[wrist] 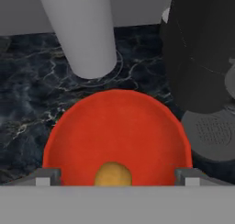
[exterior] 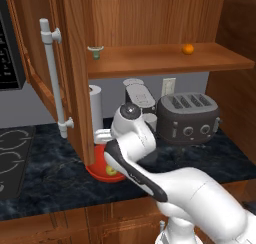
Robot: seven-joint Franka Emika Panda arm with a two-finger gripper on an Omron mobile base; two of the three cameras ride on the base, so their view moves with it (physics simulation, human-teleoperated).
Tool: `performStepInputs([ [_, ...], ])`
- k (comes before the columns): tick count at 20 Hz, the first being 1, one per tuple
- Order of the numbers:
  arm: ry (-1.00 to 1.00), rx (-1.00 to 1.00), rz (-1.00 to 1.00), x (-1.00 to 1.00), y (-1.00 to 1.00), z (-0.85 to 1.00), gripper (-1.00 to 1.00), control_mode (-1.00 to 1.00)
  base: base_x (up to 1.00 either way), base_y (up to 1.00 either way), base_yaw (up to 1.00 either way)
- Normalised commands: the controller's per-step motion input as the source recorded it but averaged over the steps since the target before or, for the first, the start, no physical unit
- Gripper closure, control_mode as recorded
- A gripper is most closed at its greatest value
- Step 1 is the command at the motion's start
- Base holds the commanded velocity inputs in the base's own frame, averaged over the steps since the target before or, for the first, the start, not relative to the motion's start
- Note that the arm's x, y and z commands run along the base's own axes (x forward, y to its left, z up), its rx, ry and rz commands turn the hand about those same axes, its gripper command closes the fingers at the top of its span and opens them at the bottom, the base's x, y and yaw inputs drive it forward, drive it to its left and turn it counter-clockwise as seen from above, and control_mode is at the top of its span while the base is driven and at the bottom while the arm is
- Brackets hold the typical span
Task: Open the cabinet. Pick the apple and tangerine from the cabinet and place them into the bowl. Then close the cabinet.
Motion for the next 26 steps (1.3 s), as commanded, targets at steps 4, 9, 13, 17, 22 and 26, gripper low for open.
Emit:
performStepInputs([
  [4,-0.16,-0.06,0.00,-0.63,-0.18,0.77,-1.00,-1.00,0.00,0.00,0.00],
  [9,-0.13,-0.07,0.00,-0.67,-0.34,0.71,-1.00,-1.00,0.00,0.00,0.00],
  [13,-0.11,-0.07,0.00,-0.63,-0.57,0.70,-1.00,-1.00,0.00,0.00,0.00],
  [17,-0.09,-0.05,0.00,-0.59,-0.70,0.71,-1.00,-1.00,0.00,0.00,0.00],
  [22,-0.05,-0.05,0.00,-0.38,-0.76,0.71,-1.00,-1.00,0.00,0.00,0.00],
  [26,-0.05,-0.05,0.00,-0.36,-0.77,0.72,-1.00,-1.00,0.00,0.00,0.00],
])
